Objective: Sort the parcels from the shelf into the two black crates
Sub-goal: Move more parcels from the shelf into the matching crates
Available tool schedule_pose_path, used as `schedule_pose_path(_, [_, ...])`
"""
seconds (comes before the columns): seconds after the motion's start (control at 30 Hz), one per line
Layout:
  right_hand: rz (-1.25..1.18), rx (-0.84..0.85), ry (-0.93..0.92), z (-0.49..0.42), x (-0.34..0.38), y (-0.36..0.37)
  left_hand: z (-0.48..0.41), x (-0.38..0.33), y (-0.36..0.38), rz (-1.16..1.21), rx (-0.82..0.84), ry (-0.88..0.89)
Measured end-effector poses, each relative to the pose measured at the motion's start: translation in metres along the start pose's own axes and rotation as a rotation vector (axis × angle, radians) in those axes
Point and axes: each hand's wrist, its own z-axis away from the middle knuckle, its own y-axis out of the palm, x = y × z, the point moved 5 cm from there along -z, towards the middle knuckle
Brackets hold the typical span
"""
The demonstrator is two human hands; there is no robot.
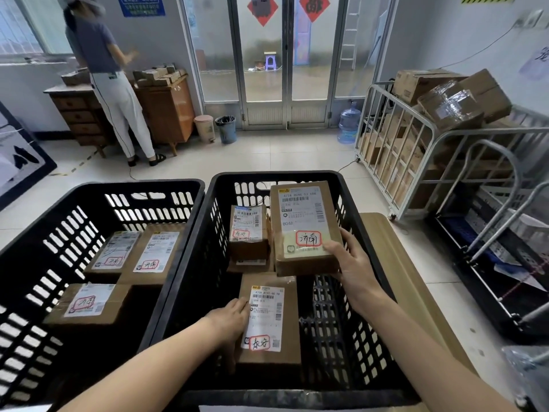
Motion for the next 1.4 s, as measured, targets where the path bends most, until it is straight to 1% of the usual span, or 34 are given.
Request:
schedule_pose_path(0.17, [-0.031, -0.011, 0.013, 0.005, 0.004, 0.0, 0.005, 0.005, -0.012, 0.17, -0.016, -0.055])
schedule_pose_path(0.3, [-0.019, -0.017, 0.013, 0.008, 0.004, 0.002, 0.012, 0.008, -0.027, 0.326, -0.109, -0.125])
schedule_pose_path(0.43, [-0.006, -0.015, 0.012, 0.011, 0.005, 0.005, 0.023, 0.01, -0.039, 0.385, -0.193, -0.109])
schedule_pose_path(0.57, [-0.053, 0.02, 0.009, 0.014, 0.011, 0.014, 0.036, 0.018, -0.053, 0.467, -0.254, -0.109])
schedule_pose_path(0.77, [-0.081, 0.034, -0.008, 0.021, 0.02, 0.027, 0.063, 0.028, -0.084, 0.65, -0.42, -0.028])
schedule_pose_path(0.9, [-0.101, 0.056, -0.012, 0.027, 0.025, 0.042, 0.084, 0.035, -0.104, 0.842, -0.595, 0.042])
schedule_pose_path(1.0, [-0.104, 0.077, -0.017, 0.031, 0.026, 0.057, 0.1, 0.042, -0.109, 0.954, -0.686, 0.081])
schedule_pose_path(1.2, [-0.145, 0.128, -0.006, 0.041, 0.025, 0.106, 0.13, 0.067, -0.102, 1.068, -0.766, 0.149])
schedule_pose_path(1.4, [-0.117, 0.123, -0.064, 0.05, 0.024, 0.174, 0.165, 0.123, -0.083, 1.102, -0.812, 0.158])
